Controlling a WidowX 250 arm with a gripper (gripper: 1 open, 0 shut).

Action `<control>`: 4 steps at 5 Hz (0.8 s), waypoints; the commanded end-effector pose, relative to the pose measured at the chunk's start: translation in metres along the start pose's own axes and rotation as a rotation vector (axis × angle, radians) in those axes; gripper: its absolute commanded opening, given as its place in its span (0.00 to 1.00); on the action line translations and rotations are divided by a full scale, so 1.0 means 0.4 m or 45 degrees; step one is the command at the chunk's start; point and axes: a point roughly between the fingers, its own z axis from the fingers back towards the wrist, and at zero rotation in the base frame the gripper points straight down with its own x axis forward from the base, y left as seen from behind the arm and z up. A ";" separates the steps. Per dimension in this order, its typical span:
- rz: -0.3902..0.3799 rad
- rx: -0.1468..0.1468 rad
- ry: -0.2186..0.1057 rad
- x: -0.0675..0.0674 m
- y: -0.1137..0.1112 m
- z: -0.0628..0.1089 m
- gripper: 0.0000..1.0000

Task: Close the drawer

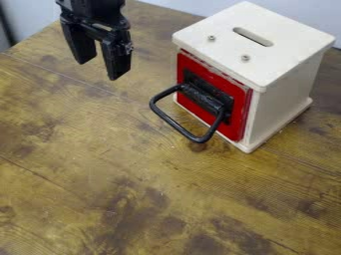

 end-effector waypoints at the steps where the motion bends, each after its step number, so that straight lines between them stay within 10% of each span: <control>1: -0.097 0.027 -0.084 0.019 -0.001 0.057 1.00; 4: -0.049 0.047 -0.104 0.016 0.007 0.074 1.00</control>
